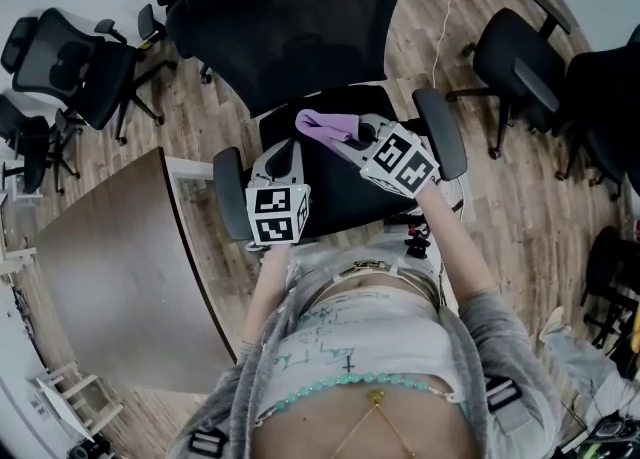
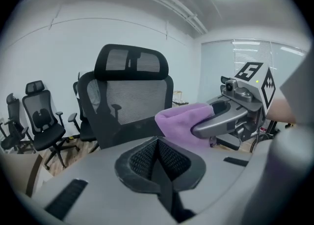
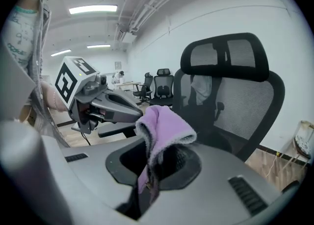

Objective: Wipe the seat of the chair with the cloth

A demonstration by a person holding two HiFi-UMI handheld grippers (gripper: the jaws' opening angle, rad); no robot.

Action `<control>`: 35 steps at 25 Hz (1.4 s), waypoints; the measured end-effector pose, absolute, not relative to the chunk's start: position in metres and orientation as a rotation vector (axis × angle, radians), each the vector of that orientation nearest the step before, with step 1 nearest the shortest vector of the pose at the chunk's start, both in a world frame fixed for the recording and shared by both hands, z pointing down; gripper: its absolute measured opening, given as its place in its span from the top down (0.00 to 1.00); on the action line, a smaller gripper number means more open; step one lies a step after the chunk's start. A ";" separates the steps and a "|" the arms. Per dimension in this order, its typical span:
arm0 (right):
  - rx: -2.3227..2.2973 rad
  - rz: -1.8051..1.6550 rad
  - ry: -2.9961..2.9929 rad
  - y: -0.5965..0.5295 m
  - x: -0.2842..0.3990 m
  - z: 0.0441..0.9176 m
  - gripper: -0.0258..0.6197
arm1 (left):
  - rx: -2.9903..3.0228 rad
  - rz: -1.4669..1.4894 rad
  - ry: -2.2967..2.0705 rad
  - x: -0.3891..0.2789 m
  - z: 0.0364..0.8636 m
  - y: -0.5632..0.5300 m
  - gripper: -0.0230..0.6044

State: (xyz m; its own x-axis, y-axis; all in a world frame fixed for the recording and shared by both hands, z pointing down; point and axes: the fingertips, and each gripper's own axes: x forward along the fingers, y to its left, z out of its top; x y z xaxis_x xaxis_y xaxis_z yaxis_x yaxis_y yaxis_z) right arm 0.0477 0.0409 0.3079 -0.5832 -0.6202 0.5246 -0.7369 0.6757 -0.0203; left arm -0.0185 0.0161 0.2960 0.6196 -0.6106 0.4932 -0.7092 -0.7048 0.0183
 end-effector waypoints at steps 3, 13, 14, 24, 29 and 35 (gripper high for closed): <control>1.105 0.275 -2.450 0.036 0.051 0.284 0.89 | 2.654 0.660 -1.089 -0.014 0.284 0.016 0.96; 1.274 0.131 -2.516 0.030 0.061 0.214 0.89 | 2.715 0.518 -1.135 -0.007 0.230 0.010 0.96; 1.284 0.124 -2.522 0.030 0.060 0.210 0.89 | 2.721 0.504 -1.143 -0.007 0.225 0.009 0.96; 1.389 0.096 -2.571 0.033 0.063 0.182 0.89 | 2.792 0.382 -1.230 -0.002 0.176 0.005 0.96; 1.428 0.101 -2.608 0.036 0.064 0.170 0.89 | 2.835 0.393 -1.271 0.000 0.161 0.010 0.96; 1.464 0.088 -2.609 0.041 0.066 0.161 0.89 | 2.845 0.306 -1.257 0.003 0.144 0.018 0.96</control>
